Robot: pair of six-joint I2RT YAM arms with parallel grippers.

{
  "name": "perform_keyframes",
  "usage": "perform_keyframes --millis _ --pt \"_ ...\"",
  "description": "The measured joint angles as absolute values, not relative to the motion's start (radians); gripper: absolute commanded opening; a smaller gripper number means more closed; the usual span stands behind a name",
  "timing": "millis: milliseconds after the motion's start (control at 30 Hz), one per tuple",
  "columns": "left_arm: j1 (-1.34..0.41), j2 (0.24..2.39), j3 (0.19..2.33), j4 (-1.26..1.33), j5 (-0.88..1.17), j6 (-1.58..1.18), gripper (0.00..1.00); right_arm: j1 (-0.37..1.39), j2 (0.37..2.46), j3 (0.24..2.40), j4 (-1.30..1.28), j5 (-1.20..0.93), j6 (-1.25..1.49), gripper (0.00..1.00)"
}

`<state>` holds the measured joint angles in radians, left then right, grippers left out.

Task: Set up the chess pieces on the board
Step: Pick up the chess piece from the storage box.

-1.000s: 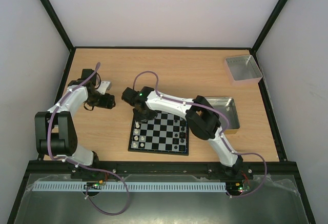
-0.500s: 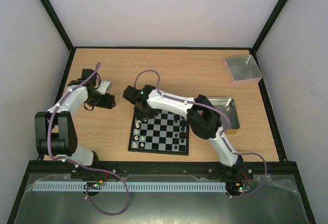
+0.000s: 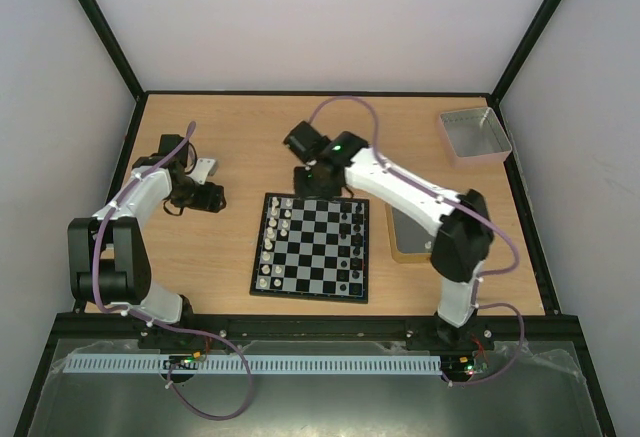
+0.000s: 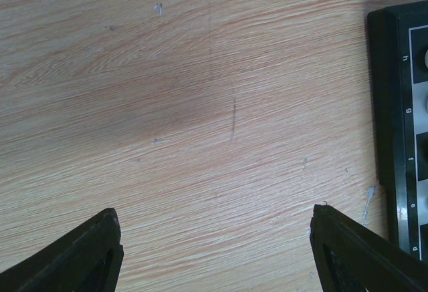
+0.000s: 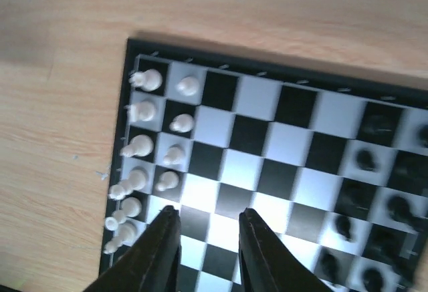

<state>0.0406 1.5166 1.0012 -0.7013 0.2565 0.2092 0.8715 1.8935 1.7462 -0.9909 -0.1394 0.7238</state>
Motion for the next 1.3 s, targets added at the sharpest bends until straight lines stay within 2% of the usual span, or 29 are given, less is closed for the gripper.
perform_keyframes --millis 167,333,433,767,933,1300 --pt "0.041 1.517 1.001 -0.701 0.26 0.21 0.77 0.716 1.707 1.59 -1.008 -0.07 0.734 0.26" --pt "0.041 1.518 1.001 -0.701 0.262 0.209 0.77 0.42 1.572 1.361 -1.017 0.018 0.718 0.31" --pt "0.041 1.519 1.001 -0.701 0.263 0.209 0.77 0.278 1.546 1.26 -1.015 0.042 0.703 0.31" --pt "0.041 1.526 1.001 -0.701 0.271 0.21 0.77 -0.006 1.556 1.093 -0.87 -0.057 0.696 0.3" --pt "0.041 1.526 1.001 -0.702 0.271 0.209 0.77 -0.093 1.607 1.088 -0.812 -0.091 0.692 0.29" --pt "0.041 1.526 1.001 -0.702 0.271 0.209 0.77 -0.112 1.676 1.087 -0.745 -0.118 0.684 0.23"
